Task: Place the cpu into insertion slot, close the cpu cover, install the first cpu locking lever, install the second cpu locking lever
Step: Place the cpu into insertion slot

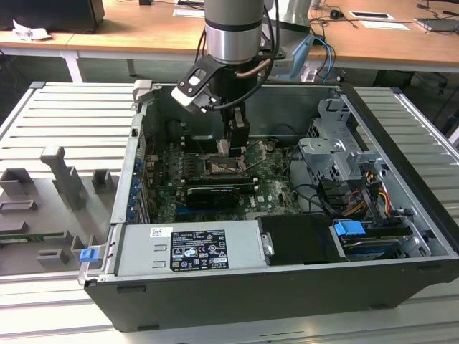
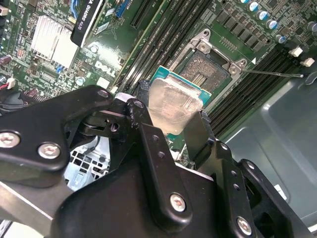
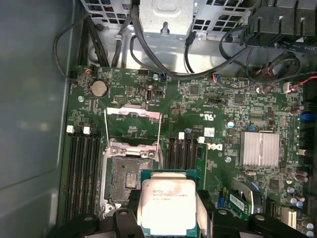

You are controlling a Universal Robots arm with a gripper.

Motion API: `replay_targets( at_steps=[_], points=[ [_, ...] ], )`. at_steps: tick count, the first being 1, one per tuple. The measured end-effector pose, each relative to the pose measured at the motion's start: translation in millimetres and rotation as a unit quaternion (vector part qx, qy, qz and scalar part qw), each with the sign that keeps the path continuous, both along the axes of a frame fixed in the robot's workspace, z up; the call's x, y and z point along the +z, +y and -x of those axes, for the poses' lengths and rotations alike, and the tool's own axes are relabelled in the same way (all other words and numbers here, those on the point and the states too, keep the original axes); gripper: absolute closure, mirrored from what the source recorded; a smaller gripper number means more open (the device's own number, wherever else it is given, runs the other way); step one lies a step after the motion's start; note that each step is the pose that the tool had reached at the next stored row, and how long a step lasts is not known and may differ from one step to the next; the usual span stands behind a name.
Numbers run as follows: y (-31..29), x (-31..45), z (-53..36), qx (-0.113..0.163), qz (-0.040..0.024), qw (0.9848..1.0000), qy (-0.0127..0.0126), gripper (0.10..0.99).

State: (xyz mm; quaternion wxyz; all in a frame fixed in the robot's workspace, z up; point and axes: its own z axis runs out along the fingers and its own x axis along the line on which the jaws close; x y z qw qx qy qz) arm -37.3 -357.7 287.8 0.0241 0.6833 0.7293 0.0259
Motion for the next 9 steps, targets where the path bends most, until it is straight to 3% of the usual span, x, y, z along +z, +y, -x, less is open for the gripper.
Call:
replay_targets(
  at_steps=[9],
  points=[
    [0.1,-5.5,0.0,0.000,0.0014,1.0000,0.0003,0.561]
  ],
)
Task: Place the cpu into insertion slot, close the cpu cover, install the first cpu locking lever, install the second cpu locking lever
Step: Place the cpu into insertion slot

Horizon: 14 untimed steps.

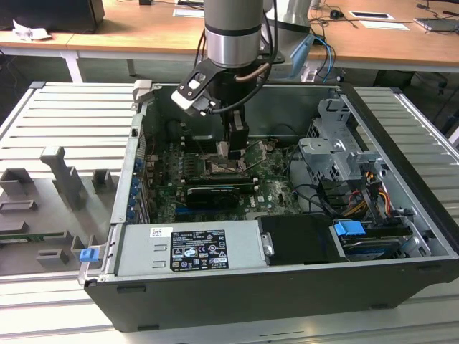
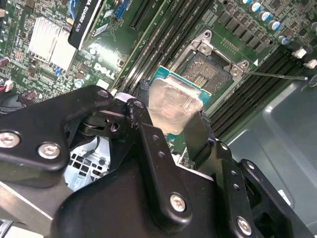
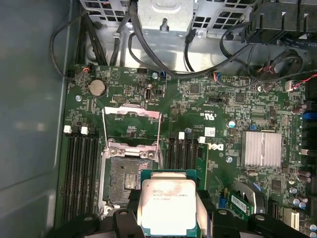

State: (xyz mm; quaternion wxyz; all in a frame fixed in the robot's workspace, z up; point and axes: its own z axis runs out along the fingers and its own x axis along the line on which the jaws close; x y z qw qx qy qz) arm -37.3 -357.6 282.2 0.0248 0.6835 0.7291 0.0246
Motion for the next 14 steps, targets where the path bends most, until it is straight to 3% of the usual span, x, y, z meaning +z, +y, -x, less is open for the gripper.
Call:
replay_targets(
  at_steps=[5,14],
  points=[
    [1.6,-11.0,0.2,-0.001,0.0000,1.0000,0.0007,0.561],
    [20.5,-29.6,1.5,-0.002,0.0000,1.0000,0.0007,0.561]
  ],
)
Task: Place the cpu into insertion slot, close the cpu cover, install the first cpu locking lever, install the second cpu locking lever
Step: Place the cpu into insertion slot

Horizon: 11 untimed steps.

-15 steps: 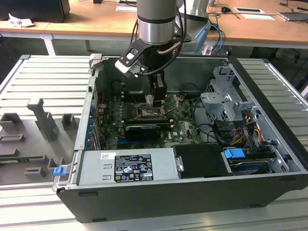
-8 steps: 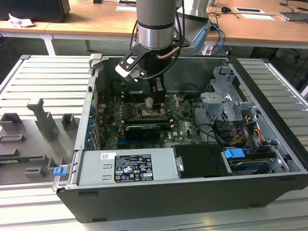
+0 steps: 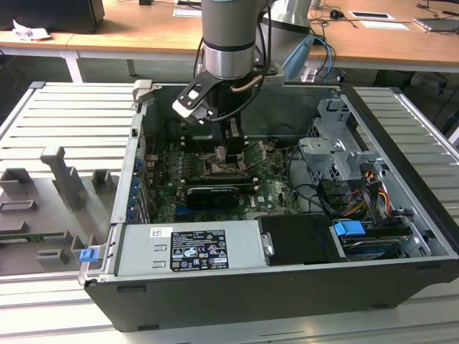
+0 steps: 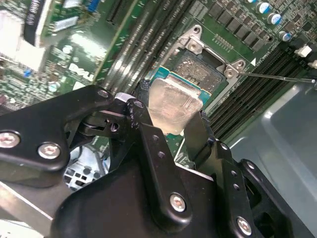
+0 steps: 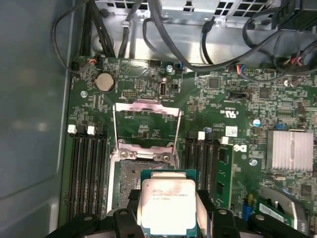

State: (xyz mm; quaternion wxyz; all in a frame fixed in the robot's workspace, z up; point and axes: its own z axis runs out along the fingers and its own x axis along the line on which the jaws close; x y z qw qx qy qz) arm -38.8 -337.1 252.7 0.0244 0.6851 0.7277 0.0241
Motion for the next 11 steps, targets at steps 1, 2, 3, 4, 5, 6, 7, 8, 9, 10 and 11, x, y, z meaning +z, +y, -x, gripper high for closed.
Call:
replay_targets(
  at_steps=[1,2,3,4,5,6,7,8,9,10,11],
  points=[
    [2.1,-2.3,0.2,0.000,0.0000,1.0000,0.0000,0.561],
    [3.5,-4.2,0.5,-0.002,-0.0001,1.0000,-0.0001,0.561],
    [5.6,-11.3,1.4,-0.014,-0.0001,0.9999,0.0000,0.561],
    [6.3,-14.5,3.3,-0.020,-0.0001,0.9998,-0.0001,0.561],
    [7.3,-17.8,6.8,-0.021,-0.0004,0.9998,-0.0001,0.561],
    [10.1,-24.1,7.0,-0.021,-0.0004,0.9998,0.0000,0.561],
    [11.2,-25.5,7.0,-0.021,-0.0004,0.9998,0.0000,0.561],
    [12.0,-26.8,7.0,-0.021,-0.0005,0.9998,0.0000,0.561],
    [13.1,-28.6,7.0,-0.021,-0.0005,0.9998,0.0000,0.561],
    [14.5,-31.8,7.0,-0.022,-0.0005,0.9998,0.0000,0.561],
    [14.7,-33.3,6.9,-0.022,-0.0005,0.9998,0.0000,0.561]
  ],
)
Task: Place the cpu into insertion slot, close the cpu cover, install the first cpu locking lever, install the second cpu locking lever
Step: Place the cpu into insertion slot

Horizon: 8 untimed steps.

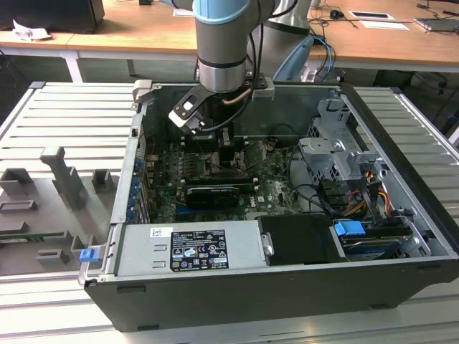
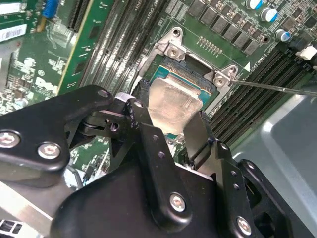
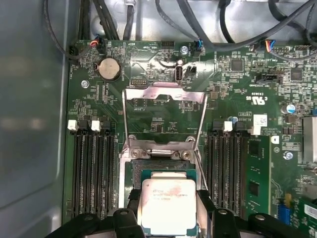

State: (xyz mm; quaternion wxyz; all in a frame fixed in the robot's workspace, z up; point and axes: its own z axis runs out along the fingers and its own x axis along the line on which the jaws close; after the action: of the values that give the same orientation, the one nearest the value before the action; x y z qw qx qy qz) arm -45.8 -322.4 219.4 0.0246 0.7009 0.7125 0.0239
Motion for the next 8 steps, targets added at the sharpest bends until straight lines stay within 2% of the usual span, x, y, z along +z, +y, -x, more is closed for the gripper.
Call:
replay_targets(
  at_steps=[3,8],
  points=[
    [2.1,-7.0,0.0,-0.001,0.0001,1.0000,0.0000,0.561],
    [4.4,-12.9,0.0,0.001,0.0001,1.0000,0.0000,0.561]
  ],
)
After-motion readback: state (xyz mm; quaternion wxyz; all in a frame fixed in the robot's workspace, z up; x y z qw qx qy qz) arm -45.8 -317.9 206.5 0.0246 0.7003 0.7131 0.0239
